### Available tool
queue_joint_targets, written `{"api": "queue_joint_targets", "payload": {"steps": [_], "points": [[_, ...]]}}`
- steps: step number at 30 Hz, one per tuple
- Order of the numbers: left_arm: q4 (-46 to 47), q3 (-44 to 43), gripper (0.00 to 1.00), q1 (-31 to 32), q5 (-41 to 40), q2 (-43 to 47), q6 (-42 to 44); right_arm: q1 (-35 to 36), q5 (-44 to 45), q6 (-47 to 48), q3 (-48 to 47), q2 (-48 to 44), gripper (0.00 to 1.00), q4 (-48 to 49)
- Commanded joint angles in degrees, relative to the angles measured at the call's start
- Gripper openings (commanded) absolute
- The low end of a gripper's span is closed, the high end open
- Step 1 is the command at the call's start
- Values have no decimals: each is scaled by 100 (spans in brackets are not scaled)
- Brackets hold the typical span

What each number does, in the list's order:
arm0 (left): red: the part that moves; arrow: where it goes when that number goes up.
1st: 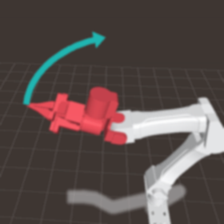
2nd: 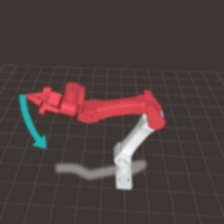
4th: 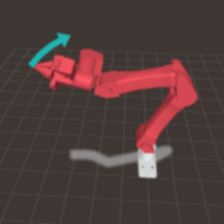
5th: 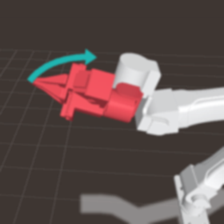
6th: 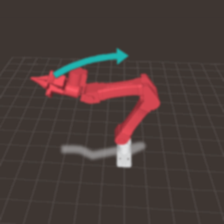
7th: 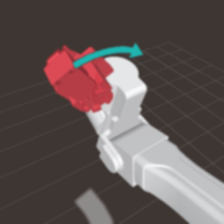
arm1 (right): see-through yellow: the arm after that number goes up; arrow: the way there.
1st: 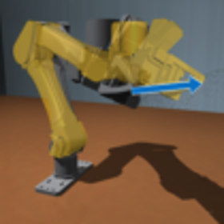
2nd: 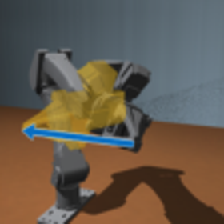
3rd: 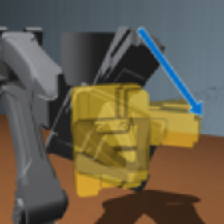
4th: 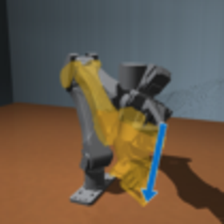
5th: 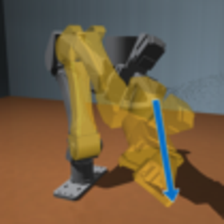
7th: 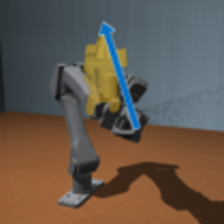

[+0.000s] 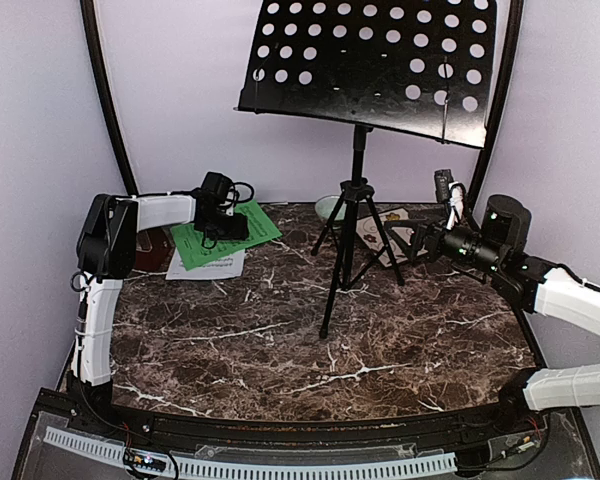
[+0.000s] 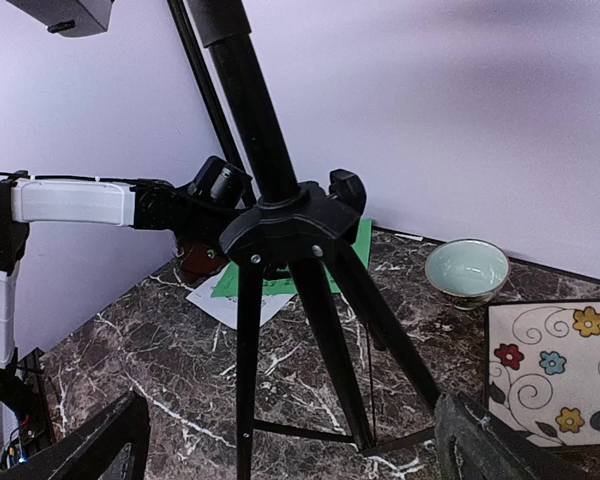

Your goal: Set up the instrument practice props

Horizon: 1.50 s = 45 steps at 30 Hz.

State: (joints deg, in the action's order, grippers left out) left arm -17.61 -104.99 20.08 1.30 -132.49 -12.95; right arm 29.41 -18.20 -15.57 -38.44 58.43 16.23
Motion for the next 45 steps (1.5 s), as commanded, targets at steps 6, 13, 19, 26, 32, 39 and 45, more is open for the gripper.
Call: {"api": "queue_joint_targets", "payload": {"steps": [6, 13, 19, 26, 32, 39, 45], "points": [[-494, 416, 51, 22, 403, 214, -30, 421, -247, 154, 112, -235, 100, 266], [-32, 2113, 42, 256, 510, 938, -360, 768, -259, 233, 171, -372, 100, 447], [106, 3269, 41, 977, 346, 1587, -536, 991, -339, 194, 210, -349, 100, 577], [344, 5170, 38, 1983, 619, 2627, -853, 1167, -308, 336, 106, -264, 100, 179], [445, 5965, 39, 2339, 794, 3933, -1050, 1265, -209, 494, -24, 16, 100, -2], [319, 5192, 48, 2055, 741, 4397, -917, 1648, 66, 738, -463, 557, 96, -283], [240, 5662, 51, 2286, 399, 4994, -587, 2050, 98, 1099, -499, 849, 89, -491]]}}
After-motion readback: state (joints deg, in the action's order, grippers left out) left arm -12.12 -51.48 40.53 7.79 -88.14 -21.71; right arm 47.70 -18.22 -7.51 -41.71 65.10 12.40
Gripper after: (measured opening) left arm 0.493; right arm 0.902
